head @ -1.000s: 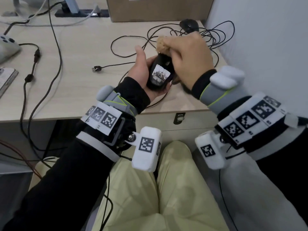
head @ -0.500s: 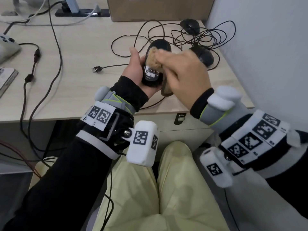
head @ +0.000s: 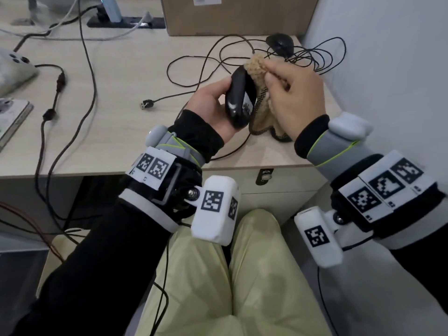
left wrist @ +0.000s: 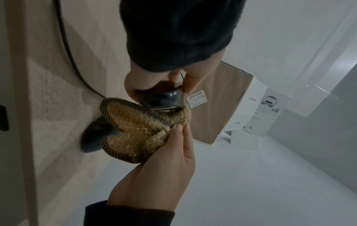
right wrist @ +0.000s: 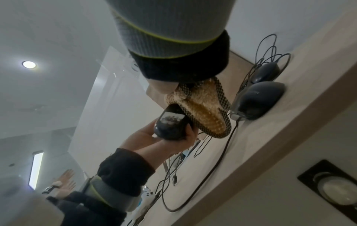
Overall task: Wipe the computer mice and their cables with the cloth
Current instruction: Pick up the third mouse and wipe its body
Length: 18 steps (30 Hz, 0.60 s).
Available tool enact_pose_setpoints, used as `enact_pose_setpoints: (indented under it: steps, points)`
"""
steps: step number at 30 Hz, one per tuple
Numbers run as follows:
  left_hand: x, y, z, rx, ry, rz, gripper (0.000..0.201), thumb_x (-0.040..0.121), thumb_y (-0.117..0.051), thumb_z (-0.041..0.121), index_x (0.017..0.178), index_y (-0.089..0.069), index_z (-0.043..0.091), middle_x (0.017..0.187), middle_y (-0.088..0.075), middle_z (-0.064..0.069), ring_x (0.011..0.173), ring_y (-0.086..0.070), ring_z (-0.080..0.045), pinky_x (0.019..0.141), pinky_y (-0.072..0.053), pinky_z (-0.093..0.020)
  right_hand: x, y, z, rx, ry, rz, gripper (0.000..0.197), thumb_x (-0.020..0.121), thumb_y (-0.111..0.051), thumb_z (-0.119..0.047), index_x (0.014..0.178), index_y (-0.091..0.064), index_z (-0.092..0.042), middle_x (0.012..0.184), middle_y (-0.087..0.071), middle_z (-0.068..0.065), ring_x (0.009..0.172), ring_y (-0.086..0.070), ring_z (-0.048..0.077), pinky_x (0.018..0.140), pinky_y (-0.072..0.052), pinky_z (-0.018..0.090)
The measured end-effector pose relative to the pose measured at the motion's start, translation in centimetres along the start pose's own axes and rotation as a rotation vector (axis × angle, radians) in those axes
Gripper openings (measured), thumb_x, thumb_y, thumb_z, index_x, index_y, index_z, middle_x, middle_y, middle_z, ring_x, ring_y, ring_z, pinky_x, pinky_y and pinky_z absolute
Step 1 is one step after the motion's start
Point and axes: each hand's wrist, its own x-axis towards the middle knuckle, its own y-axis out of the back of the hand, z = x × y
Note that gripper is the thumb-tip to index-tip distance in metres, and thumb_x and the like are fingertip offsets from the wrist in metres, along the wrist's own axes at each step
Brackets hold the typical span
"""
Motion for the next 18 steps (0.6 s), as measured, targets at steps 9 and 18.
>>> enact_pose_setpoints:
  steps: [9,18]
  points:
    - [0.8,-0.1,-0.3,-0.102,0.031,0.027,0.055,0.098,-0.021,0.054,0.111,-0.055,0.014,0.094,-0.063,-0.014,0.083,-0.064,-0.029,0.077,-0.052,-0.037,-0.6,-0.6,-2.3,-0.076,0.224,-0.183,0.034,0.080,-0.050,-0.004,0.107,-0.070,-0.009,0.109,-0.071,0.008,0.104,-0.063,0.028,0.096,-0.045,0.037]
    - [0.9,0.7,1.7,0.173,0.039,0.172,0.030,0.091,-0.056,0.039,0.108,-0.055,0.013,0.103,-0.057,-0.011,0.085,-0.058,-0.026,0.059,-0.053,-0.025,0.0,1.9,-1.5,0.076,-0.102,-0.004,0.029,0.083,-0.049,-0.009,0.100,-0.072,-0.016,0.087,-0.065,-0.011,0.076,-0.056,-0.003,0.078,-0.045,0.013]
